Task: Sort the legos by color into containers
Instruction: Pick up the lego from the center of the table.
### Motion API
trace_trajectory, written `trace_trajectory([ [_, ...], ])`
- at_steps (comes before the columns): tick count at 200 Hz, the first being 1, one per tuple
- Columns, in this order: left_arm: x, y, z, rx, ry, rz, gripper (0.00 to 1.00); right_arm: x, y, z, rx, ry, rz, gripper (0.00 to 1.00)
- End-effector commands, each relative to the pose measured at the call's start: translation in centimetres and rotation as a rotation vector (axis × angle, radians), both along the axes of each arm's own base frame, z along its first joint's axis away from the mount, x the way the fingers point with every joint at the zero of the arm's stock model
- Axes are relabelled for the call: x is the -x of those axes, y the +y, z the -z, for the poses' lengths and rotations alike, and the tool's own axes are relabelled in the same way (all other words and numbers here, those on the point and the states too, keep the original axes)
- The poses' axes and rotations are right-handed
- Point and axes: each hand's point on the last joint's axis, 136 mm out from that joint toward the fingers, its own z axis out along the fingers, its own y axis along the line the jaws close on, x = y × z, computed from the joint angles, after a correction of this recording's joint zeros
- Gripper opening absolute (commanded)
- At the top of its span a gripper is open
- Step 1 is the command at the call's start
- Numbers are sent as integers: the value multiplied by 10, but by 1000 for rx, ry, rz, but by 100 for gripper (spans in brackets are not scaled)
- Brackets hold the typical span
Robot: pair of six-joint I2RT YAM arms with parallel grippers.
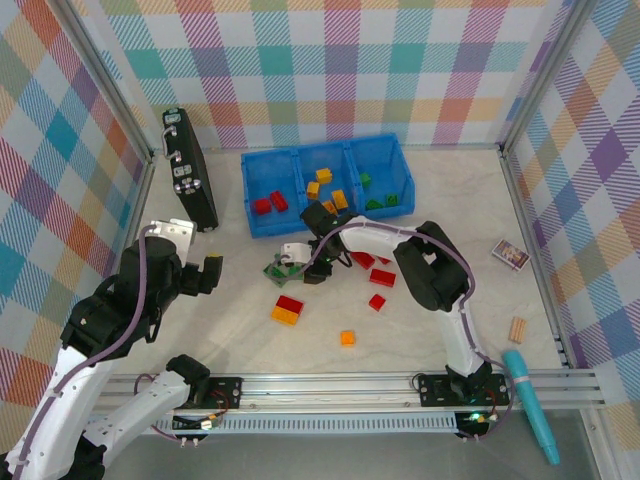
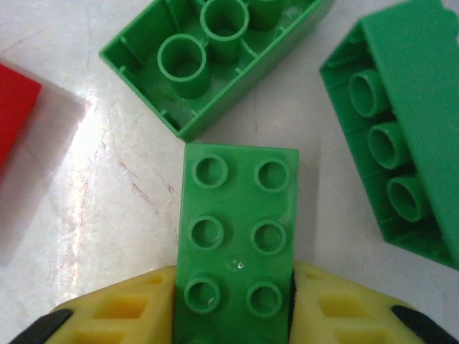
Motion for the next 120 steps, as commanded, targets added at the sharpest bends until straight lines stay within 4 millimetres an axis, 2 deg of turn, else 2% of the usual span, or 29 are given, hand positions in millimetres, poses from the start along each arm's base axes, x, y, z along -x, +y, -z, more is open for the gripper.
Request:
trace_trajectory([
  [1,1,3,-4,-1,-14,-9,100,-7,-3,5,39,-43,22,28],
  [30,3,5,-10,-2,-25,-12,100,-9,-21,-16,64,-83,75,23],
  [47,3,8,-13,-10,-35,-17,100,-15,-36,-43,34,-106,145,23],
  [60,3,9,-14,-16,-41,-19,100,-26,-52,-66,-3,-140,228,23],
  [96,-1,6,-13,-22,-43,-10,100,-90,-120,-126,-72,-331,553,22],
  [120,-5,2,-10,-27,-35,-3,100,-128,-161,-151,-62,-440,719,22],
])
